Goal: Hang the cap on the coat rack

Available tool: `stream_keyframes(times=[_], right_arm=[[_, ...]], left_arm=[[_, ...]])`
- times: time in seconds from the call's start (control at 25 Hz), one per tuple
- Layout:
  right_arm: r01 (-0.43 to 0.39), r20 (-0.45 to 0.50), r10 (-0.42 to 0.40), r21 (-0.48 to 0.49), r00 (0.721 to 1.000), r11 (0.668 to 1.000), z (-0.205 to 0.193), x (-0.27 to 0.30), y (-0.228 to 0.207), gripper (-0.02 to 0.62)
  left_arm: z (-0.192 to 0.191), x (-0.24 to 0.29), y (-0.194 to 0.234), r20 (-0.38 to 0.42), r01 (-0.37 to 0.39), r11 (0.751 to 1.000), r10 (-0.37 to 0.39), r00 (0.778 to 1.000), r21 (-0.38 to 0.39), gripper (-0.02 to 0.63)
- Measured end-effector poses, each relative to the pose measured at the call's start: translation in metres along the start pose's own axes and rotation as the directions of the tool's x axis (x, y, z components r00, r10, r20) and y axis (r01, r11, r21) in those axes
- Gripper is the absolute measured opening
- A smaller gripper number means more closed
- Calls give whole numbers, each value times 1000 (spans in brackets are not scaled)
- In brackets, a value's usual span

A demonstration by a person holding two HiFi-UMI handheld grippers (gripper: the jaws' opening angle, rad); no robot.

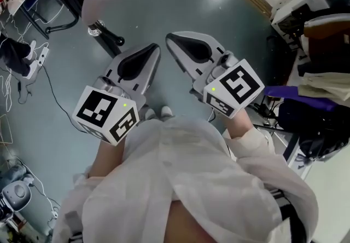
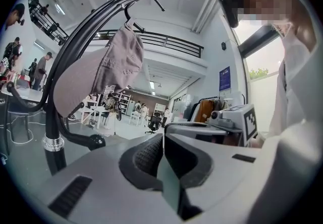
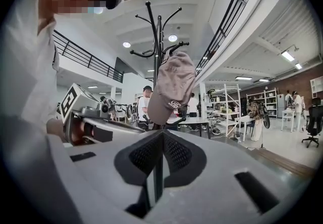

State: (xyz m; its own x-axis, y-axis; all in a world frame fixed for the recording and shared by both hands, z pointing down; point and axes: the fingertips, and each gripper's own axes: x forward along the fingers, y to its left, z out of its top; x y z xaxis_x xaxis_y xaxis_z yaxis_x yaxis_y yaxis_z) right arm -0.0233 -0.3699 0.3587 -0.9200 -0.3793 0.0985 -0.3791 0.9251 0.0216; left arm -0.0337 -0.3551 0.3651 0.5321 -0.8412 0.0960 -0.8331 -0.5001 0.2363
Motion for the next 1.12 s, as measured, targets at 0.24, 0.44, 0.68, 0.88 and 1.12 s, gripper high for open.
stream_keyframes(times=[0.24, 0.44, 0.68, 0.88, 1.12], right_arm=[[-12, -18, 11, -31, 1000, 999, -1, -2, -4, 3], [-15, -39, 14, -46, 999, 999, -2, -1, -5, 3], [-27, -84, 23, -47, 996, 999, -11, -8, -8, 3], [-23, -108, 21, -15, 994, 1000, -24, -14, -5, 3], [-55, -136, 51, -27, 989, 998, -34, -14, 0, 3]], left_arm=[[-5, 5, 2, -1, -26, 999, 26, 1000, -20, 18], [-8, 6, 3, -2, -23, 999, 23, 1000, -28, 18], [-15, 7, -2, -24, 8, 999, -9, 1000, -38, 18], [-27, 7, -6, -44, 15, 999, -17, 999, -52, 18], [-32, 8, -5, -42, 14, 998, -16, 999, -56, 18]])
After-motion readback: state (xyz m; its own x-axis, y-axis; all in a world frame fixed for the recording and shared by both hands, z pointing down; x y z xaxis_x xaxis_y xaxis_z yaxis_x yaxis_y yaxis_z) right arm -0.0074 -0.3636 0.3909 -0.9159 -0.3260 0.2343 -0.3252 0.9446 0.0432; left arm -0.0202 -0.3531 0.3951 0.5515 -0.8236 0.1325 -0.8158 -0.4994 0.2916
